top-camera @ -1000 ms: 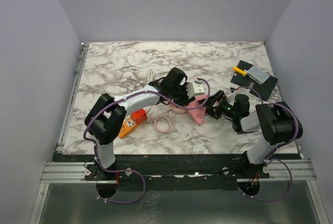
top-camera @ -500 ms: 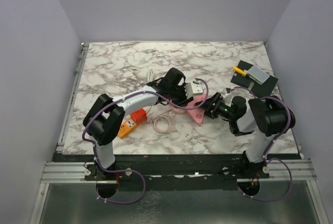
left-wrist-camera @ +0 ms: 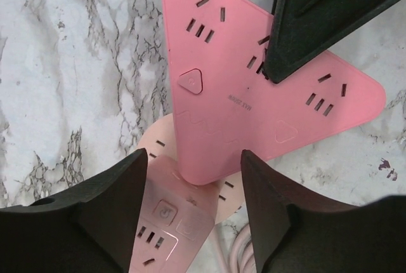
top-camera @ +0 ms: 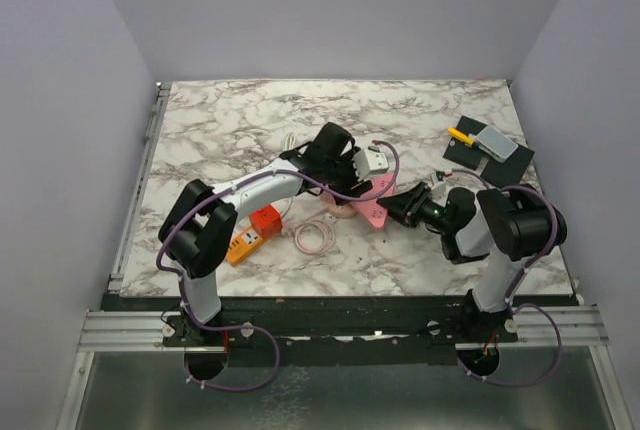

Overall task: Insert the plug
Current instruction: Insert the plug into the socket.

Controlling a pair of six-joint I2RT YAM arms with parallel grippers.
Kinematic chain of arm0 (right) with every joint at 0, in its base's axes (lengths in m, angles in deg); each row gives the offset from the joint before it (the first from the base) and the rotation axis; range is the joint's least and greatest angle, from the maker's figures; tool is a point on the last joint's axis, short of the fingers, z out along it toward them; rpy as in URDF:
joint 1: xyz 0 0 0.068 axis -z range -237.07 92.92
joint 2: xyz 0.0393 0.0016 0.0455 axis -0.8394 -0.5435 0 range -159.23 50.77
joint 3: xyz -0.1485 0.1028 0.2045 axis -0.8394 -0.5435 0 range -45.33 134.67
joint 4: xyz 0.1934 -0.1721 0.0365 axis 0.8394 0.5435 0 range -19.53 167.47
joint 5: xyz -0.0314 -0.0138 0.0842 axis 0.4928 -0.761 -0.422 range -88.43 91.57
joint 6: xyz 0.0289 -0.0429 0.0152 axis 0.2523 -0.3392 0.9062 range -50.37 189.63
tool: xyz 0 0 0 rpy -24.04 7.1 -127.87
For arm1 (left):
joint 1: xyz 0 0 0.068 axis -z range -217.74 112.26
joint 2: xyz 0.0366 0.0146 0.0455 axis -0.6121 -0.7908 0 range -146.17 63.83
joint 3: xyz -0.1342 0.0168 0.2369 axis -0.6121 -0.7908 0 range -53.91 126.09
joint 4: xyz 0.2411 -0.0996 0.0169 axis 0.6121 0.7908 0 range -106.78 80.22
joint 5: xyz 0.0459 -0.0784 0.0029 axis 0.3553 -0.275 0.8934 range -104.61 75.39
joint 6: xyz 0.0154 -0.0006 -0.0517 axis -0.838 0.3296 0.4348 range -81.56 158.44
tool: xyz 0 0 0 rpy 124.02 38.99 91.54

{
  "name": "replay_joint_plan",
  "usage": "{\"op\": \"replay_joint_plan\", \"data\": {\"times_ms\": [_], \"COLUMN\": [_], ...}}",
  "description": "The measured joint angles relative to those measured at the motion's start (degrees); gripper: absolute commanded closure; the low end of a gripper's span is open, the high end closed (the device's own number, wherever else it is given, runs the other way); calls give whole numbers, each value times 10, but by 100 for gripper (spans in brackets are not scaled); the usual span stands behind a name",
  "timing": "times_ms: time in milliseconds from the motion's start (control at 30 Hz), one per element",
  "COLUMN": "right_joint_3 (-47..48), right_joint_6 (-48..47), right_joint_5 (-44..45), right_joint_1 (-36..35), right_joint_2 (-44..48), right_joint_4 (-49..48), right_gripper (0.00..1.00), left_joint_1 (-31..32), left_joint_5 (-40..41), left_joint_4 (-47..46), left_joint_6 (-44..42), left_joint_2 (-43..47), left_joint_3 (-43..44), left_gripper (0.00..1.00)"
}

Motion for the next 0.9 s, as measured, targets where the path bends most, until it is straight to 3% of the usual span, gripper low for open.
{"op": "replay_joint_plan", "data": {"times_ms": [533, 900], "right_joint_3": [20, 37], "right_joint_6": [24, 6], "right_joint_5": [3, 21], "right_joint_1": [0, 0], "right_joint_2": [12, 52], "right_joint_4": [58, 153], "right_gripper": [77, 84], "left_joint_1": [-24, -22], "left_joint_5": [27, 31], "left_joint_4": [26, 9], "left_joint_6": [-24, -43], "left_joint_2": [12, -6], "left_joint_3": [16, 22], "left_gripper": [33, 35]}}
